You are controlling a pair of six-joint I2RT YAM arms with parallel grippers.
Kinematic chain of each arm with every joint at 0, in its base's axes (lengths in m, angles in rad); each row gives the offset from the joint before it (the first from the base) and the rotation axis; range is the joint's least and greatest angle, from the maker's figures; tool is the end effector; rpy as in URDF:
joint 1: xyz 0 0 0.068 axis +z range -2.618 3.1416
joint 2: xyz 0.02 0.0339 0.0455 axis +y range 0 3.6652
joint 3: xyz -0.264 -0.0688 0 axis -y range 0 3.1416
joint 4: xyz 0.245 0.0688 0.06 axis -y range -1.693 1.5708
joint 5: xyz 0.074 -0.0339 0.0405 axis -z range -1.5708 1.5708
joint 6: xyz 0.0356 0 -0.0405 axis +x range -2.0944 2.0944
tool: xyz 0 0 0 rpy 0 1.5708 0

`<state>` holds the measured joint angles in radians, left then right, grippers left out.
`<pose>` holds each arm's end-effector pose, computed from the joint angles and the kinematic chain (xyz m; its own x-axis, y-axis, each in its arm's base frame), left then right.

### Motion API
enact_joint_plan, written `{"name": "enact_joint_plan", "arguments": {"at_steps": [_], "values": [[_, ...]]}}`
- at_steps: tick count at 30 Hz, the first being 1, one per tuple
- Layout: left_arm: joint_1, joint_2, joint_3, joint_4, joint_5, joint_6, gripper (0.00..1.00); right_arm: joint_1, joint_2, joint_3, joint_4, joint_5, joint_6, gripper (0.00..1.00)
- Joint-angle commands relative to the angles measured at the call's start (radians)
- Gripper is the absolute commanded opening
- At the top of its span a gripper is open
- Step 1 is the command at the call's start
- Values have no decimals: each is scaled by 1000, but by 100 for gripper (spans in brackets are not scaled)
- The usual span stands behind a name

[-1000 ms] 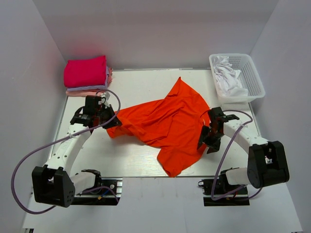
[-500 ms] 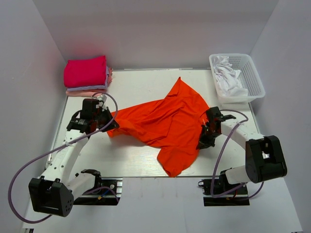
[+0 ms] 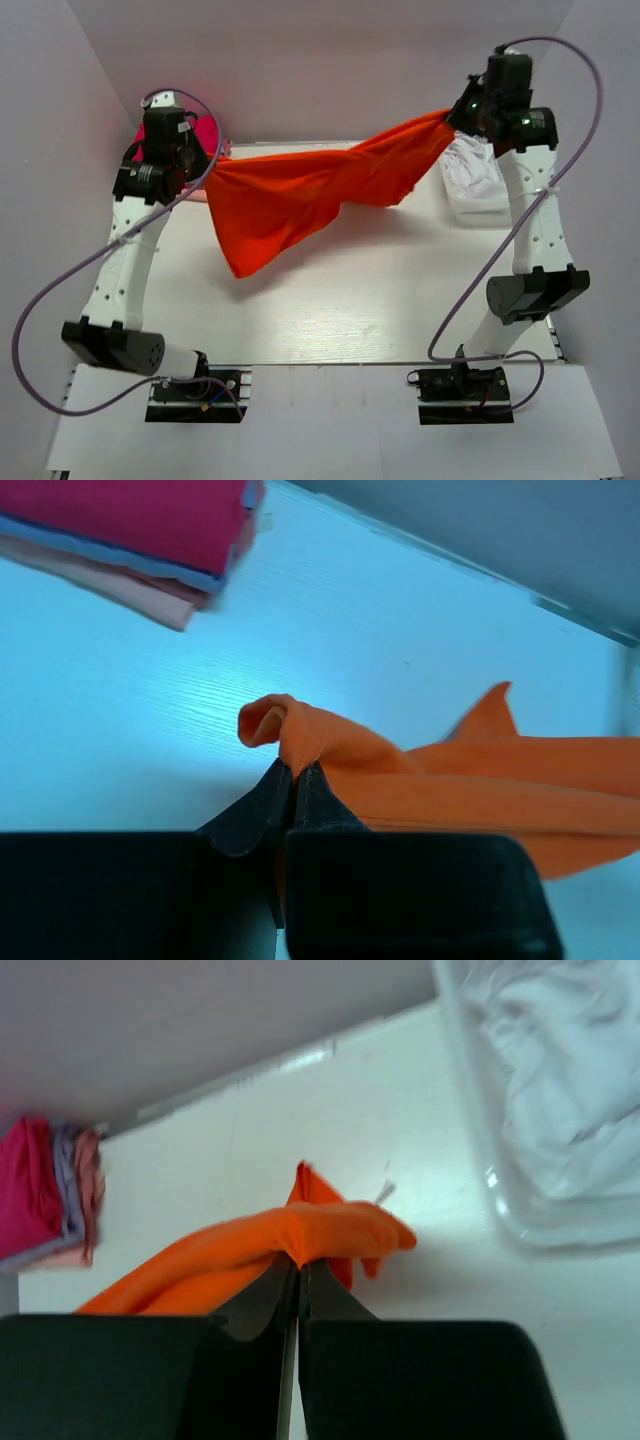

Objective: Fold and stack the t-shirts
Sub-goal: Flatten out the tshirt

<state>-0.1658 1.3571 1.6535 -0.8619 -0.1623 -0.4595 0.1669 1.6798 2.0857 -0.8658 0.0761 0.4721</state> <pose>0.2702 -0.0394 0.4420 -0.4862 -0.3624 -0.7951 -0.2090 0.9318 -0.2969 0.3439 0.0552 0.4792 -0.4346 0.3866 -0.8134 0.1113 0.9193 0.3775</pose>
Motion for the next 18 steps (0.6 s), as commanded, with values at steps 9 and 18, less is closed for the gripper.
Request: {"name": "enact_joint_plan", "arguments": {"at_steps": [9,18], "values": [[29,160,345,1,-45,82,0,-222,-23,207,33,-157,-46,0],[38,160,457,111,-224,103,0,-250,-227,132,307,-230,-164,0]]}}
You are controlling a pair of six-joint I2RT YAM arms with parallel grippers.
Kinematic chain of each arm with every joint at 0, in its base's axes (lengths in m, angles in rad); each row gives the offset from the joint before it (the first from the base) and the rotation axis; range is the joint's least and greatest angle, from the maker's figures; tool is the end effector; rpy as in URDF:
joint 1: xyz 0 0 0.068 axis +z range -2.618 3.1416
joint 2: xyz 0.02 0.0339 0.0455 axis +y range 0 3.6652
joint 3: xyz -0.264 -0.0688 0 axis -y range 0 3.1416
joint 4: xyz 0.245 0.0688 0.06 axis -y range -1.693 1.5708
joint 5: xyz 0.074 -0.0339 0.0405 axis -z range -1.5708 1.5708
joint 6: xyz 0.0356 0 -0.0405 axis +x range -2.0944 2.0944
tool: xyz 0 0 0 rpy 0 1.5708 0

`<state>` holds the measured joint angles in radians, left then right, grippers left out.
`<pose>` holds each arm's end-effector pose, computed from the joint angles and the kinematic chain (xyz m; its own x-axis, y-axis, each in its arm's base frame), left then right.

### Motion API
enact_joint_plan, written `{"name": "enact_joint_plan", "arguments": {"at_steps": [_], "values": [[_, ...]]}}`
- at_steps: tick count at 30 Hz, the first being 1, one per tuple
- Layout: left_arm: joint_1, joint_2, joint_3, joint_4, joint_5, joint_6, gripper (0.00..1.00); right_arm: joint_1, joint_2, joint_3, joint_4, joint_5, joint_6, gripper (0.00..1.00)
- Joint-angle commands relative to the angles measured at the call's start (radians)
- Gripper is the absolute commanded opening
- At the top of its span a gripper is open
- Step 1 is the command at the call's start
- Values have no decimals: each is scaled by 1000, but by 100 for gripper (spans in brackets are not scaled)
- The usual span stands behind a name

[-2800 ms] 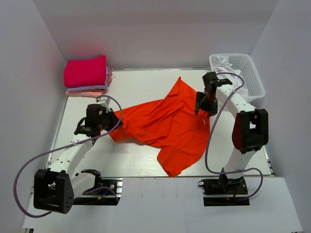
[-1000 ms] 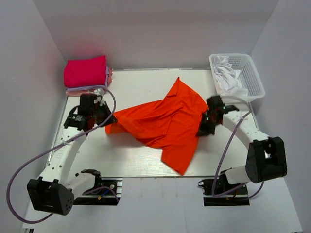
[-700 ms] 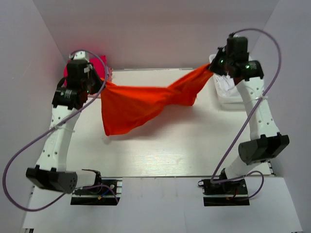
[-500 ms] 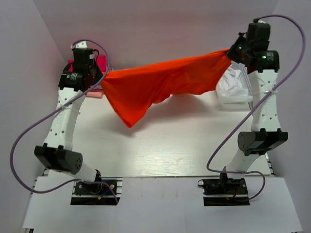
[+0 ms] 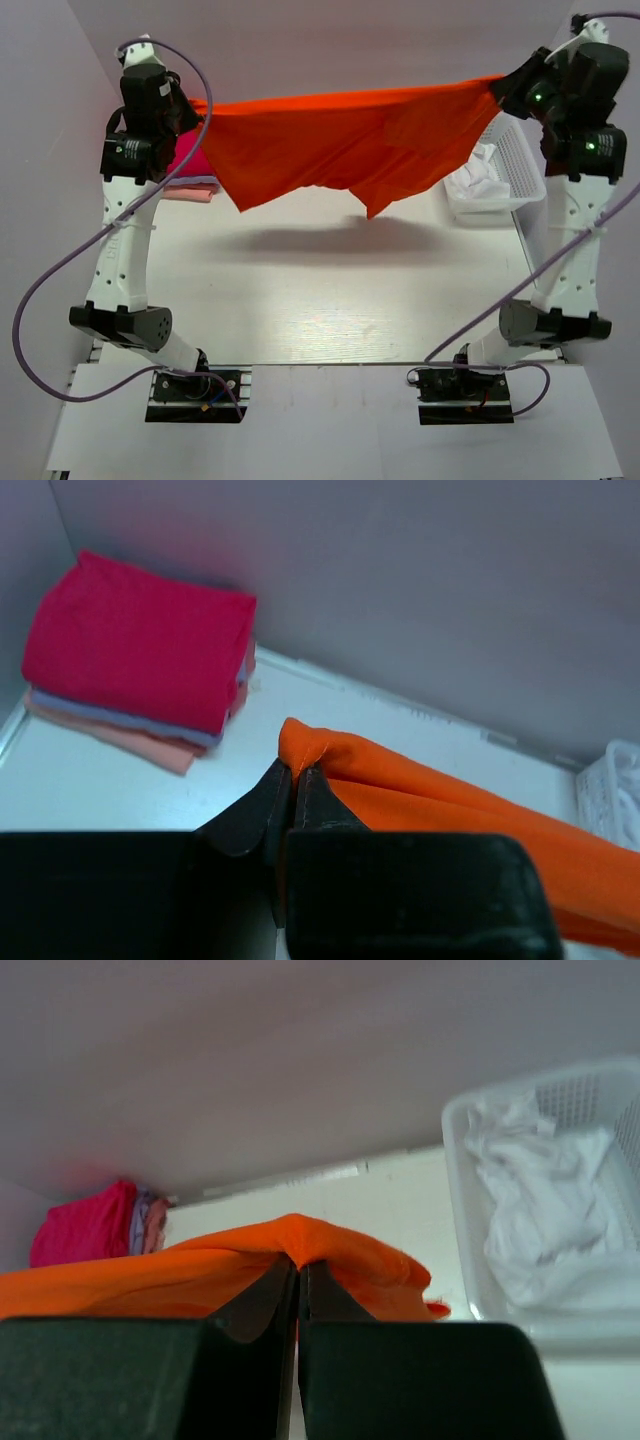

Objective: Fold and stack the t-shirts
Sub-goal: Flatten out the tshirt

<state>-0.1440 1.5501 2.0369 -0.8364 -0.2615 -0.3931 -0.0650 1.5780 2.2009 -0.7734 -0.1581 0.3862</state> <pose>0.3030 -0.0346 0.5080 -0.2741 -0.3341 -0.9018 -0.2238 0.9341 -0.2781 0.2936 -0.0135 0.5528 -0.1729 0.3840 -0.9070 -0.0281 0.9186 0.3943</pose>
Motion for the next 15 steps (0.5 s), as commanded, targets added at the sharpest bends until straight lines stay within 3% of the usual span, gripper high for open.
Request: {"name": "enact_joint_plan", "arguments": {"at_steps": [1,4,7,15], "values": [[17,-42,83,121,-125,51,0,-16,-144,-10,239,21,-95,0],[17,-65,97,256,-44,111,0,-16,-243,-156,428,44,-133,0],[17,-65,149,298,-28,137,0,-15,-288,-201,482,72,-179,0],[17,19,201,314,34,160,0,-15,-189,-119,412,103,-199,0]]}}
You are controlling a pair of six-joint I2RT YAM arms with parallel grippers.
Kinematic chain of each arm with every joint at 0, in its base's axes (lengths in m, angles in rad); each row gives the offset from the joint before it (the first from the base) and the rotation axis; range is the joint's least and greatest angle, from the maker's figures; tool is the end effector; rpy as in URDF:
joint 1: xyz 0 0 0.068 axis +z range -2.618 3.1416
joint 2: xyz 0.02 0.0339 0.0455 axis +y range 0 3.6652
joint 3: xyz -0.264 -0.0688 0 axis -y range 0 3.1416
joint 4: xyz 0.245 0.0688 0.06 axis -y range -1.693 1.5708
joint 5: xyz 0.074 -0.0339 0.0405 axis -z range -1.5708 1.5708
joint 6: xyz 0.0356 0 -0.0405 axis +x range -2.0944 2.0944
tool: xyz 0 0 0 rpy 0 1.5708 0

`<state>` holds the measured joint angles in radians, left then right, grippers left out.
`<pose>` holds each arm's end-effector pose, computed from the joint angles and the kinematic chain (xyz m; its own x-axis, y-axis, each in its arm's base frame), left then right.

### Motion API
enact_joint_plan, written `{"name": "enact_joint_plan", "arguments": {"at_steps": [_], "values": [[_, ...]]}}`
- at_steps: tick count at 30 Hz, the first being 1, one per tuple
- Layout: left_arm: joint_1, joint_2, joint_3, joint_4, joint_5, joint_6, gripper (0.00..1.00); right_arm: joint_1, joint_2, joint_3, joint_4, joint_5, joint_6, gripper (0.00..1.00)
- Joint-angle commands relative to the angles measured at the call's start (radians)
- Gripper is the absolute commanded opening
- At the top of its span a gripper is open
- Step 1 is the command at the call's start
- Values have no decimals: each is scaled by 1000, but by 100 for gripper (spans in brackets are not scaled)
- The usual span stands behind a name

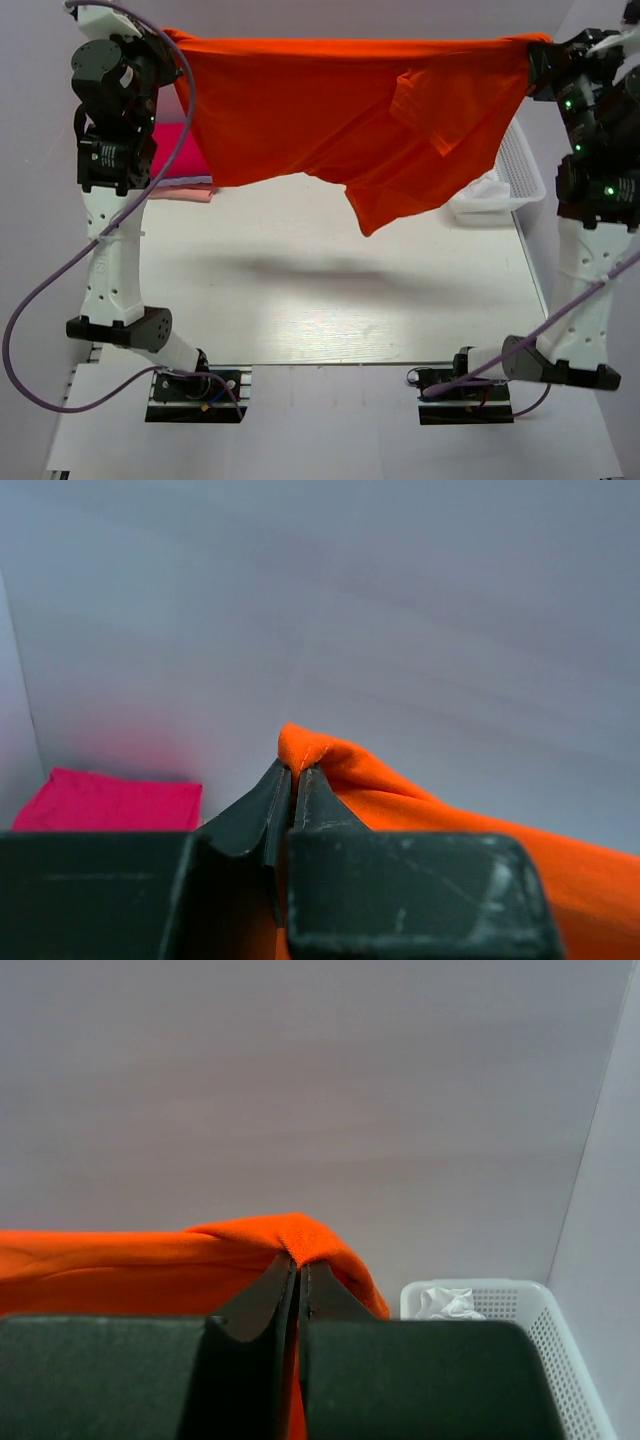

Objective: Fold and stack the t-shirts
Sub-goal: Flatten out the tshirt

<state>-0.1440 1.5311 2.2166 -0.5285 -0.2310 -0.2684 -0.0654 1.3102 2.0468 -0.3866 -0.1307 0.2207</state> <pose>0.2669 -0.0305 0.5958 0.1715 -0.2857 -0.9428 -0.0401 0.9542 -0.2964 0.1957 -0.0082 0.6151 0.3213 0.1965 -0.9264 -0.1309 0.9781 0.1620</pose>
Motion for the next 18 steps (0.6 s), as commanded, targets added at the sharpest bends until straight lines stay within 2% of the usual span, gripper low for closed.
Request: {"name": "enact_joint_plan", "arguments": {"at_steps": [1,2,4,9,11,14,18], "values": [[17,75,102,-29,15,23,0,-14,93,56,17,51,-35,0],[17,152,145,-62,24,12,0,-14,107,65,11,39,-35,0],[17,204,192,-85,68,-12,2,-14,155,72,8,-2,-24,0],[26,325,192,-85,200,-80,2,-14,280,97,-1,-70,22,0],[26,391,210,-50,217,-98,2,-14,366,147,-8,-125,25,0],[49,477,288,-4,321,-133,2,-14,449,226,17,-148,52,0],[58,468,272,116,407,-169,2,-14,478,270,90,-158,88,0]]}}
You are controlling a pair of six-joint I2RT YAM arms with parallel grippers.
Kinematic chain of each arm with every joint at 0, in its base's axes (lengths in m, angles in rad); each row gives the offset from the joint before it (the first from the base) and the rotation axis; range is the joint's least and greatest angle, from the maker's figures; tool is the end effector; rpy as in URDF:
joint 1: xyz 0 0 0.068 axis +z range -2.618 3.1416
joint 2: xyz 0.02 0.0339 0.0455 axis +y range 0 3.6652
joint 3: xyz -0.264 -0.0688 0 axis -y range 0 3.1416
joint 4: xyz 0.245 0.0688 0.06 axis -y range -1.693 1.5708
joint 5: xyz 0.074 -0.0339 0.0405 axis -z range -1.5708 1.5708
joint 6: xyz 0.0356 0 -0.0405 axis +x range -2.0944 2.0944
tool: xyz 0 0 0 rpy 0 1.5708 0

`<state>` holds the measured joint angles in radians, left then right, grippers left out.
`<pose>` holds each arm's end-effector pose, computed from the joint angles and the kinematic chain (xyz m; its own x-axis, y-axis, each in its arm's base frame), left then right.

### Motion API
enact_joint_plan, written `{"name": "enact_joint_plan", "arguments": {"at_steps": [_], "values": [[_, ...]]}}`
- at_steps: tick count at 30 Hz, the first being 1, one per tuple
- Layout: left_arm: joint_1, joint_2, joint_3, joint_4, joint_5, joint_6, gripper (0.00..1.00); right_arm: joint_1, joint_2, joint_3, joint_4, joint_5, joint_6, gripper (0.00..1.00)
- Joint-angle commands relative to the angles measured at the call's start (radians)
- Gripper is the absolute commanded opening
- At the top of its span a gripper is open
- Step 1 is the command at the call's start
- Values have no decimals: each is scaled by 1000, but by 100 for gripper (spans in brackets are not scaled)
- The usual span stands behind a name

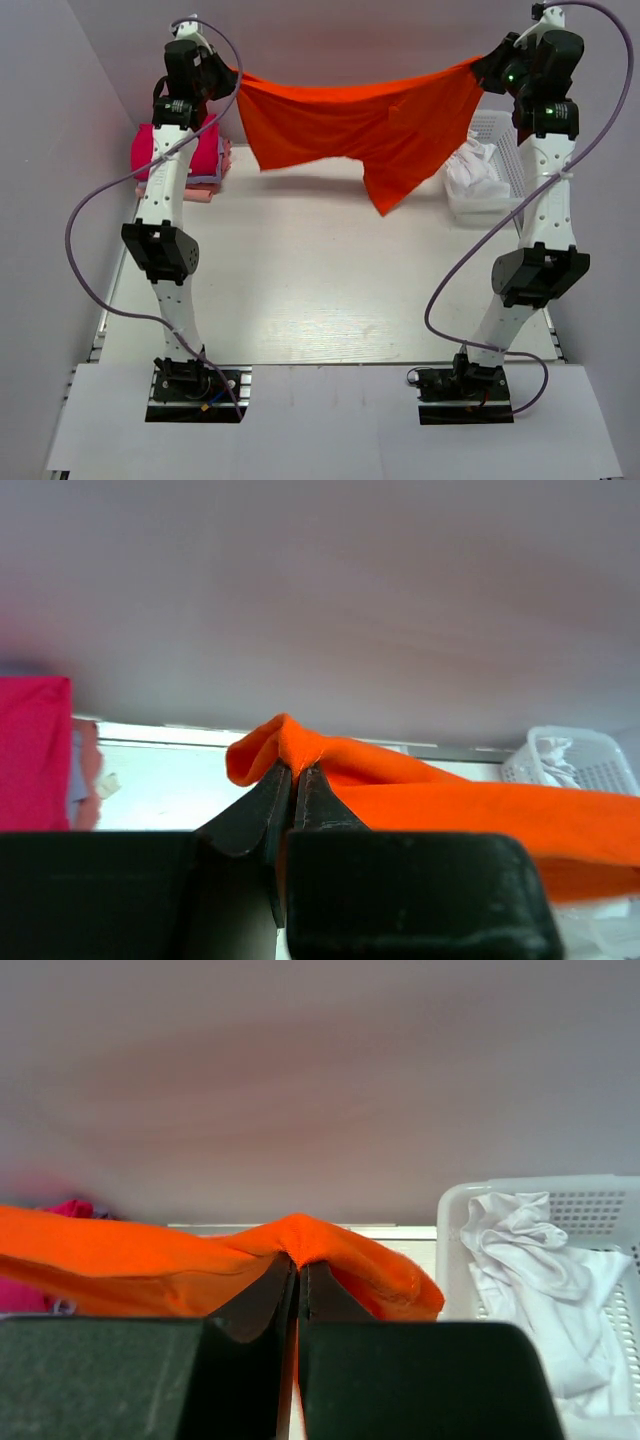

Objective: Fold and stack the t-shirts
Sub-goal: Flatten out the tshirt

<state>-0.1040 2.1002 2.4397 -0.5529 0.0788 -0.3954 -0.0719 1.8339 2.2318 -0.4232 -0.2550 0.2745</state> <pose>0.4685 -0.0517 0.4563 -0.2637 -0.3585 -0.8955 0.0850 0.9161 -0.3918 0.3993 -0.0198 0.5159 -0.0736 0.2683 -0.9605 -0.1683 0.9460 0.2771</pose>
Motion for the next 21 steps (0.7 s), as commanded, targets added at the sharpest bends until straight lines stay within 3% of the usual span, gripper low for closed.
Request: {"name": "enact_joint_plan", "arguments": {"at_steps": [1,4,8,14,21], "values": [[27,-101,48,140,98,-51,2,-8,-50,69,135,-42,40,0],[27,-114,18,137,118,-51,2,-9,-81,19,152,-53,42,0],[36,-199,-144,128,157,-30,2,-8,-156,-203,139,-58,34,0],[36,-394,-690,179,145,10,0,-2,-288,-585,144,-168,58,0],[27,-626,-1122,131,101,24,0,-2,-450,-987,-51,-136,51,0]]}}
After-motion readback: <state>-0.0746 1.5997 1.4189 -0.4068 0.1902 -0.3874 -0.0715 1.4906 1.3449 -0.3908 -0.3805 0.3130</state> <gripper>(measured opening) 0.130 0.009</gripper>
